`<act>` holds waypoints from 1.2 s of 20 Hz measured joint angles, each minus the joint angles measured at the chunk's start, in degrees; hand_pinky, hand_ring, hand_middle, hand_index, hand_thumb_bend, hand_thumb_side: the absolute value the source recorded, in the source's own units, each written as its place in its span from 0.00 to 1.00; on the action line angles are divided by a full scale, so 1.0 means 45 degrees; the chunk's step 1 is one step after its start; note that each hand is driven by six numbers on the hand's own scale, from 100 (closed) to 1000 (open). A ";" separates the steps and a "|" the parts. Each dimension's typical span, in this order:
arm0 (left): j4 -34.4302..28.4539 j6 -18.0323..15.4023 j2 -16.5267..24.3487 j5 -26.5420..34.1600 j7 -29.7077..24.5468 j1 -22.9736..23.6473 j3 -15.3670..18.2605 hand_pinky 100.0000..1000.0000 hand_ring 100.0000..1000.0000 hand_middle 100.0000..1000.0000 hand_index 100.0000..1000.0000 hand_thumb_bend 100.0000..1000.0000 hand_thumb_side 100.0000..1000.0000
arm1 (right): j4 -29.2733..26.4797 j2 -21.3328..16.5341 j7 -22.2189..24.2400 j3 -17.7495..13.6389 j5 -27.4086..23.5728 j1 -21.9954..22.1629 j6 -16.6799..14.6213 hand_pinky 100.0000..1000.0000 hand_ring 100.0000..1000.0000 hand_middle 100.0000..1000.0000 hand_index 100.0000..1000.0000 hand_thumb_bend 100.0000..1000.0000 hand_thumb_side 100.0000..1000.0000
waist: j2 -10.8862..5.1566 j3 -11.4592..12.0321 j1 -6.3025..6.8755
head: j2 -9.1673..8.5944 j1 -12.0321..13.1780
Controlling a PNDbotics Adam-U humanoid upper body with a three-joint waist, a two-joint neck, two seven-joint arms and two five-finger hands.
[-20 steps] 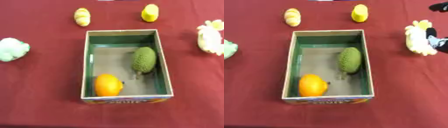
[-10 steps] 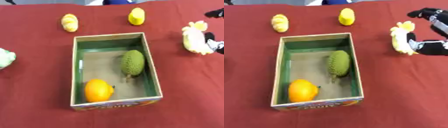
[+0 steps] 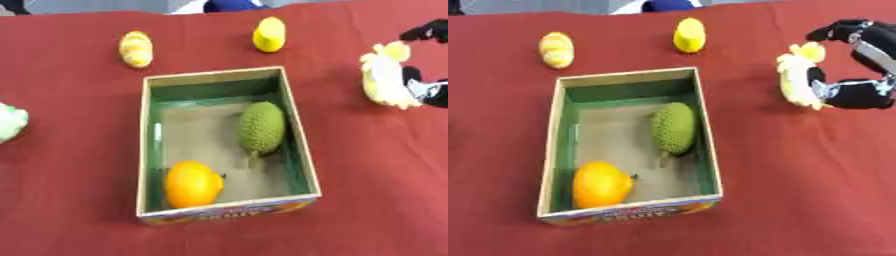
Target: Pick up objects on the table and place them in the box.
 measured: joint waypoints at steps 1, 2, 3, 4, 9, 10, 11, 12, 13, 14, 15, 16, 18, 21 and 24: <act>0.0000 0.0006 0.0003 0.0002 -0.0017 0.0000 -0.0001 0.75 0.63 0.63 0.83 0.00 0.60 | 0.0175 -0.0121 0.0350 0.0029 0.0008 -0.0163 -0.0129 0.90 0.93 0.85 0.90 0.00 0.22 | 0.0000 0.0000 -0.0003 | 0.0040 0.0020; 0.0000 0.0010 0.0005 0.0004 -0.0033 0.0000 -0.0003 0.75 0.63 0.63 0.83 0.00 0.60 | 0.0355 -0.0228 0.0676 0.0069 0.0008 -0.0307 -0.0261 0.90 0.93 0.85 0.91 0.00 0.23 | 0.0000 0.0000 -0.0008 | 0.0072 0.0024; 0.0000 0.0008 0.0007 0.0005 -0.0042 0.0000 -0.0004 0.75 0.63 0.63 0.83 0.00 0.60 | 0.0541 -0.0320 0.0971 0.0107 -0.0006 -0.0431 -0.0393 0.90 0.93 0.85 0.91 0.00 0.23 | 0.0000 0.0002 -0.0023 | 0.0078 0.0025; 0.0000 0.0008 0.0011 0.0005 -0.0045 0.0000 -0.0005 0.75 0.63 0.63 0.83 0.00 0.60 | 0.0734 -0.0402 0.1236 0.0150 -0.0043 -0.0547 -0.0524 0.90 0.93 0.86 0.91 0.00 0.23 | 0.0000 0.0003 -0.0045 | 0.0082 0.0025; 0.0000 0.0033 0.0119 0.0006 -0.0078 0.0002 -0.0034 0.75 0.63 0.63 0.83 0.00 0.60 | 0.1710 -0.0808 0.2177 0.0384 -0.0439 -0.0946 -0.1074 0.91 0.95 0.87 0.92 0.00 0.24 | 0.0000 -0.0001 -0.0136 | 0.0180 0.0029; 0.0000 0.0037 0.0121 0.0006 -0.0089 0.0002 -0.0049 0.75 0.63 0.63 0.83 0.00 0.60 | 0.1916 -0.0882 0.2310 0.0432 -0.0486 -0.0993 -0.1164 0.91 0.95 0.87 0.92 0.00 0.24 | -0.0001 -0.0003 -0.0156 | 0.0184 0.0030; 0.0000 0.0043 0.0122 0.0006 -0.0099 0.0002 -0.0068 0.75 0.63 0.63 0.83 0.00 0.60 | 0.2111 -0.0917 0.2425 0.0482 -0.0525 -0.1062 -0.1250 0.91 0.95 0.87 0.92 0.00 0.24 | -0.0001 -0.0007 -0.0169 | 0.0185 0.0030; 0.0000 0.0047 0.0122 0.0006 -0.0103 0.0002 -0.0073 0.75 0.63 0.63 0.83 0.00 0.60 | 0.2283 -0.0926 0.2528 0.0516 -0.0589 -0.1112 -0.1334 0.91 0.95 0.87 0.92 0.00 0.23 | -0.0001 -0.0007 -0.0173 | 0.0185 0.0030; 0.0000 0.0049 0.0124 0.0006 -0.0105 0.0002 -0.0075 0.75 0.63 0.63 0.83 0.00 0.60 | 0.2431 -0.0928 0.2612 0.0566 -0.0625 -0.1170 -0.1407 0.91 0.95 0.88 0.93 0.00 0.22 | -0.0001 -0.0007 -0.0168 | 0.0186 0.0030; 0.0000 0.0050 0.0127 0.0006 -0.0107 0.0002 -0.0075 0.75 0.63 0.63 0.83 0.00 0.60 | 0.2545 -0.0928 0.2678 0.0603 -0.0669 -0.1190 -0.1472 0.91 0.95 0.88 0.93 0.00 0.22 | -0.0001 -0.0007 -0.0163 | 0.0186 0.0030; 0.0000 0.0051 0.0137 0.0007 -0.0109 0.0002 -0.0076 0.75 0.63 0.63 0.83 0.00 0.60 | 0.2641 -0.0928 0.2733 0.0649 -0.0707 -0.1225 -0.1527 0.91 0.95 0.88 0.93 0.00 0.22 | -0.0001 -0.0007 -0.0162 | 0.0186 0.0030; 0.0000 0.0052 0.0161 0.0008 -0.0110 0.0002 -0.0076 0.75 0.63 0.63 0.83 0.00 0.60 | 0.2713 -0.0928 0.2768 0.0690 -0.0718 -0.1280 -0.1562 0.90 0.95 0.88 0.93 0.00 0.22 | -0.0001 -0.0005 -0.0162 | 0.0186 0.0027; 0.0000 0.0053 0.0196 0.0022 -0.0113 0.0002 -0.0077 0.75 0.63 0.63 0.83 0.00 0.60 | 0.2819 -0.0928 0.2790 0.0777 -0.0723 -0.1380 -0.1604 0.90 0.95 0.88 0.94 0.00 0.21 | -0.0001 0.0004 -0.0156 | 0.0186 0.0020; 0.0000 0.0057 0.0217 0.0062 -0.0120 0.0002 -0.0078 0.75 0.63 0.63 0.83 0.00 0.60 | 0.2914 -0.0928 0.2701 0.0902 -0.0727 -0.1530 -0.1629 0.90 0.94 0.88 0.94 0.00 0.21 | 0.0013 0.0032 -0.0152 | 0.0186 0.0001; 0.0000 0.0062 0.0217 0.0107 -0.0148 -0.0004 -0.0081 0.75 0.63 0.63 0.83 0.00 0.60 | 0.2925 -0.0915 0.2517 0.1055 -0.0741 -0.1675 -0.1554 0.90 0.94 0.88 0.94 0.00 0.20 | 0.0076 0.0090 -0.0143 | 0.0185 -0.0054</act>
